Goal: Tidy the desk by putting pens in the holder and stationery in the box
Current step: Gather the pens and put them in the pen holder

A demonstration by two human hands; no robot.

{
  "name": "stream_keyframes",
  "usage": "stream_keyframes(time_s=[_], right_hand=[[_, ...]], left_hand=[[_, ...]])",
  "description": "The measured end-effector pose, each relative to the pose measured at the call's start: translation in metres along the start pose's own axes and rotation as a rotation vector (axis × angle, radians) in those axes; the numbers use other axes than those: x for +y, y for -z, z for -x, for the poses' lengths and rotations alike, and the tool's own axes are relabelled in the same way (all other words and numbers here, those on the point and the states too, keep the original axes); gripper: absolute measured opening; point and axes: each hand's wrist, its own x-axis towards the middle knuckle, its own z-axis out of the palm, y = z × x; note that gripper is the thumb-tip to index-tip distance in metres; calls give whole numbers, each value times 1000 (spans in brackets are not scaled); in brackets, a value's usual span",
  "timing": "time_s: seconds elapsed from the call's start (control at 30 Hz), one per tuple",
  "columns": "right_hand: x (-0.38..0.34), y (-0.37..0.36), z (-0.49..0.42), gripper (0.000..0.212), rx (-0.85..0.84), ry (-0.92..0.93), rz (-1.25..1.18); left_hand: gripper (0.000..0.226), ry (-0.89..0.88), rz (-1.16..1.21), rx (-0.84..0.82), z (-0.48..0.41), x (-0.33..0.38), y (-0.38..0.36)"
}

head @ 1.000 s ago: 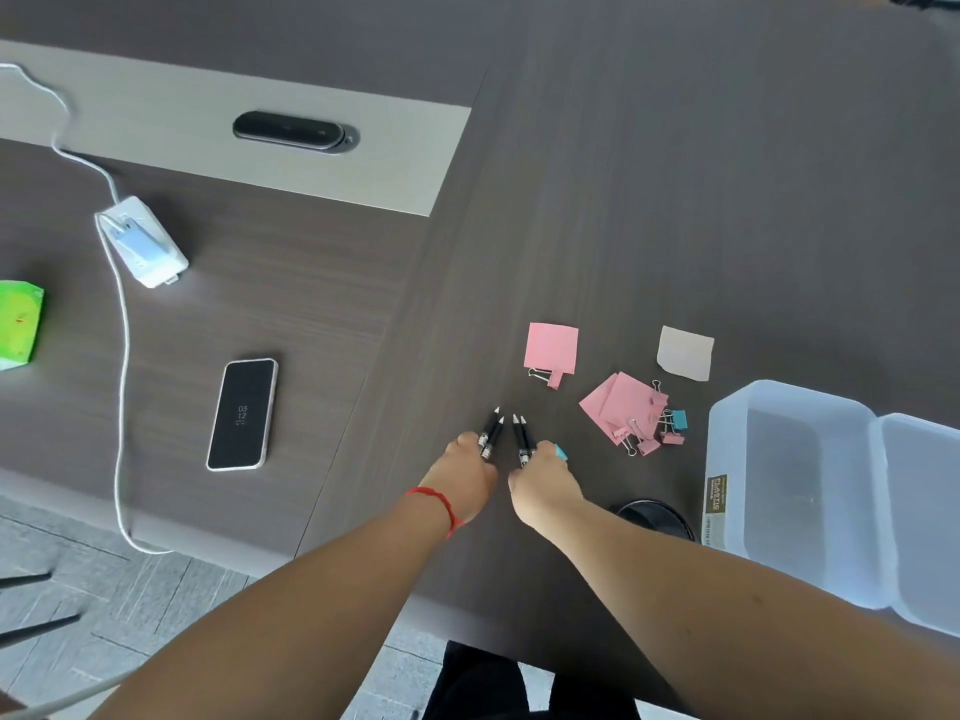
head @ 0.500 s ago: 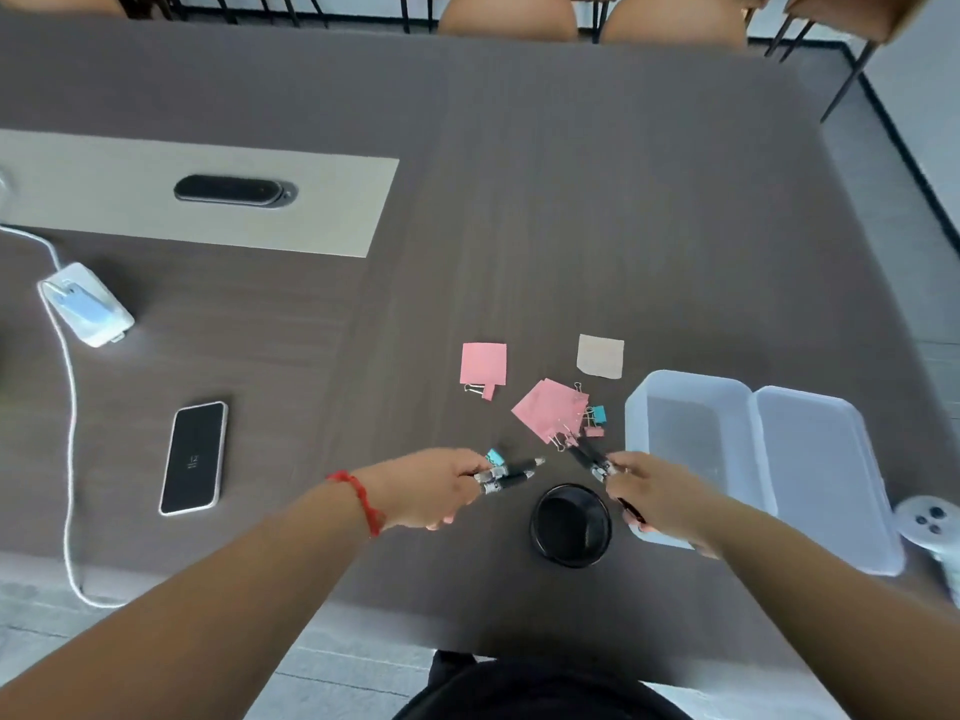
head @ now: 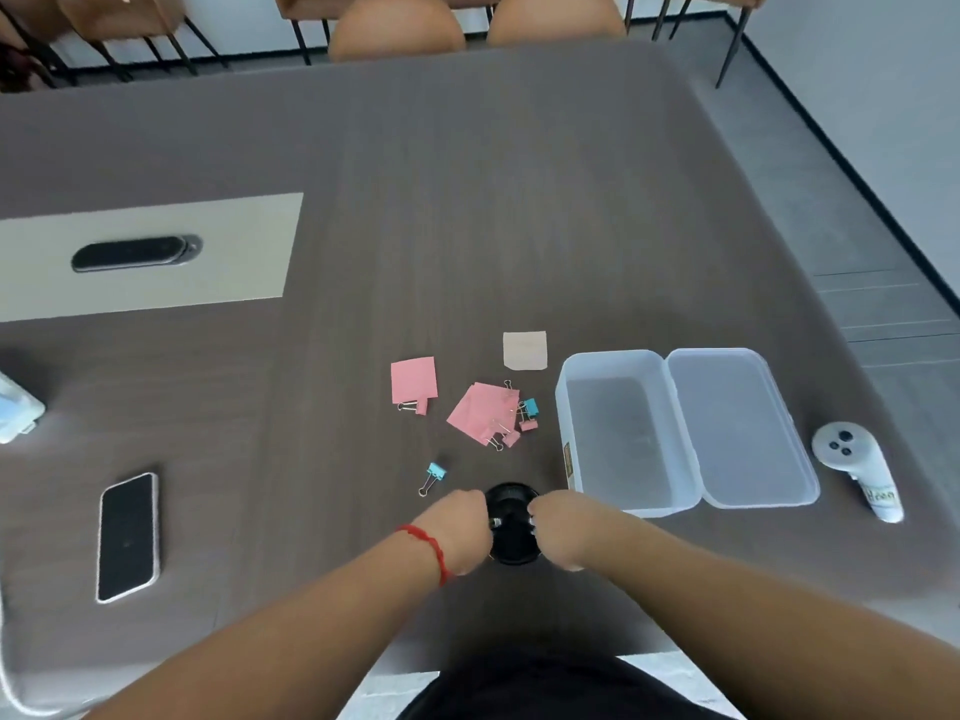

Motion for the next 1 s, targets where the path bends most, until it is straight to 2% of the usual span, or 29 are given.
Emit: stream_keyframes(time_s=[0.17, 0.3, 0.43, 0.53, 0.7, 0.87, 1.0], right_hand=[[-9, 17, -7, 30, -79, -53, 66], [-8, 18, -7, 30, -46, -73, -10], [4, 7, -17, 27, 146, -83, -88], [5, 6, -15, 30, 135, -111, -138], [15, 32, -1, 39, 207, -45, -185], [32, 74, 0, 35, 214, -50, -348], [44, 103, -27, 34, 251, -108, -471]], left_hand=[[28, -10, -21, 15, -11, 0, -7], [29, -6, -7, 24, -14, 0, -8], [33, -2, 57, 31, -16, -5, -7], [35, -11, 89, -5, -12, -9, -3], [43, 24, 198, -117, -9, -19, 16], [54, 213, 462, 26, -38, -47, 49], [37, 376, 851, 155, -80, -76, 83]])
